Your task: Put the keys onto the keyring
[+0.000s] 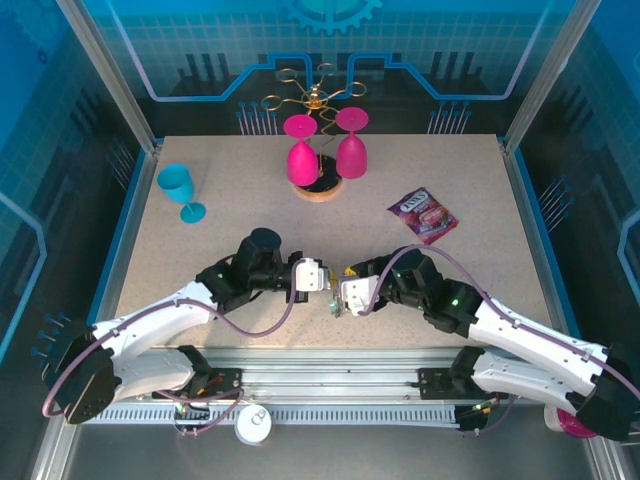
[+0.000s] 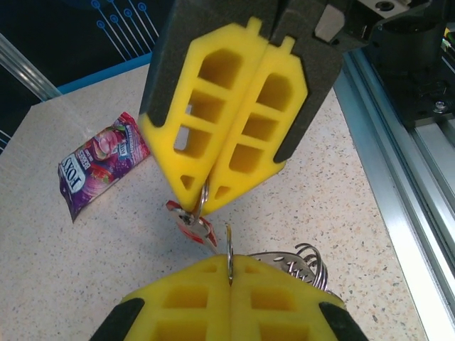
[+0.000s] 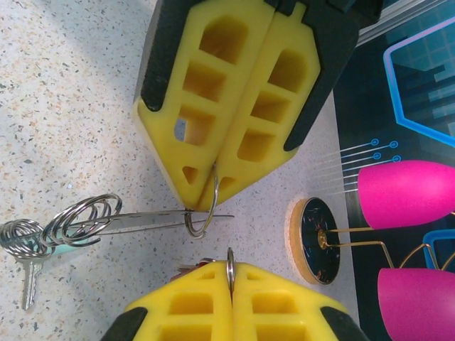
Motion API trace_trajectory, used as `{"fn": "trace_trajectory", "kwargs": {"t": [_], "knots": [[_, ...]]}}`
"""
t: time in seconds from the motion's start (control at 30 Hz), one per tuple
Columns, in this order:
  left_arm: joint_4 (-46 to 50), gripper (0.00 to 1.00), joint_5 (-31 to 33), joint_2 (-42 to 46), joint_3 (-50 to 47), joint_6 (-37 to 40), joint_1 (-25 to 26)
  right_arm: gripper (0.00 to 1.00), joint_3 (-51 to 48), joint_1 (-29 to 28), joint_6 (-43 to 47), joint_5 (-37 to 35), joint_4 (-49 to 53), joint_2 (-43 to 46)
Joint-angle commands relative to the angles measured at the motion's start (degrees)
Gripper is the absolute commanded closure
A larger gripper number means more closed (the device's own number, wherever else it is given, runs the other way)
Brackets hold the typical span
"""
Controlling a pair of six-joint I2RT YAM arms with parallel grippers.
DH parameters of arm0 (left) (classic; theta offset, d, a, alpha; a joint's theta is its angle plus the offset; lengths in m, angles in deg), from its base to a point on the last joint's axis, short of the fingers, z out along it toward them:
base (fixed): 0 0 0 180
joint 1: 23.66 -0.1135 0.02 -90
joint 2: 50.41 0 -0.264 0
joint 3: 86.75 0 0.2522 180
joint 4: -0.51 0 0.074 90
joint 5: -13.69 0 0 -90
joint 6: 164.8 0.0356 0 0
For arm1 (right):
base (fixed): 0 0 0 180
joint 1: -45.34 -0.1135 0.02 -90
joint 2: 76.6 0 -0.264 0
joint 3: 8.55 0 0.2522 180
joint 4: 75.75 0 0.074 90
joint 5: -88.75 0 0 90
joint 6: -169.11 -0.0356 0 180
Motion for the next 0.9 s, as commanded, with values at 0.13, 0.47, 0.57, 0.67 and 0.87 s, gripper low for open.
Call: {"fn": "trace_trajectory", "kwargs": {"t": [0.13, 0.47, 0.57, 0.67, 0.87], "knots": [[0.1, 1.00, -7.1, -1.3, 3.5, -8.1, -2.9, 1.00, -2.3, -0.8, 0.8, 0.5, -6.0, 0.6], [3.1, 1.00, -13.3, -2.2, 5.4, -12.8, -5.2, 1.00, -3.5, 1.3, -2.1, 1.6, -12.9, -0.1], [3.4, 1.00, -13.8, -2.4, 5.3, -13.4, -5.5, 1.00, -3.5, 2.1, -4.1, 4.0, -13.5, 0.2], [3.4, 1.00, -13.9, -2.7, 5.5, -14.2, -5.6, 1.00, -3.4, 2.2, -4.3, 4.9, -13.3, 0.3], [3.4, 1.00, -13.5, -3.3, 6.2, -16.7, -6.0, 1.00, -3.6, 2.2, -4.0, 5.4, -13.3, 0.7]]}}
